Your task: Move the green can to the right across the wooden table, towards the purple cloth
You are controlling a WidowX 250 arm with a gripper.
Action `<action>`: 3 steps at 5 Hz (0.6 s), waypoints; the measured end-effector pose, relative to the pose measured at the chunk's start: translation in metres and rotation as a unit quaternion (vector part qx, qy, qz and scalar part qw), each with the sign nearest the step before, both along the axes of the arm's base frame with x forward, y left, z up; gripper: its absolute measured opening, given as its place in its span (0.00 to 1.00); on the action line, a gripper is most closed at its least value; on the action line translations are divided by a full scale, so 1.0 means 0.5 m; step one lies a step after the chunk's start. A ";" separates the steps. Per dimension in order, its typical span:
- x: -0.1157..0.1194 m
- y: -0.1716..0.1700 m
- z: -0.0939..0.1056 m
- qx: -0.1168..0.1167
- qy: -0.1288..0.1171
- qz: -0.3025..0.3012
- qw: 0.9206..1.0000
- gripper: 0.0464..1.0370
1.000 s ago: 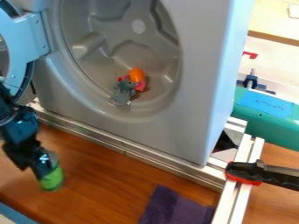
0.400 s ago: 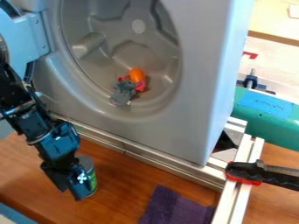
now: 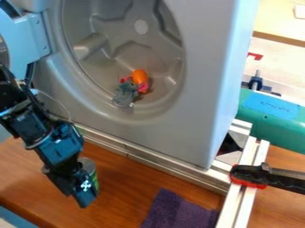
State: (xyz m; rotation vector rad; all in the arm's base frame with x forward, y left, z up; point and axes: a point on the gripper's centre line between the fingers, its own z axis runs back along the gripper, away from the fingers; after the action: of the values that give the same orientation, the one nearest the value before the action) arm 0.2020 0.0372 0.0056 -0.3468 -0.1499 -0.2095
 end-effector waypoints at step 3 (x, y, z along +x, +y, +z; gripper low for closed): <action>-0.008 0.088 0.100 0.097 0.004 0.025 0.995 0.96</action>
State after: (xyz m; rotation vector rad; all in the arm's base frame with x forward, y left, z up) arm 0.1980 0.0814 0.0553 -0.1503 -0.1285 -0.1717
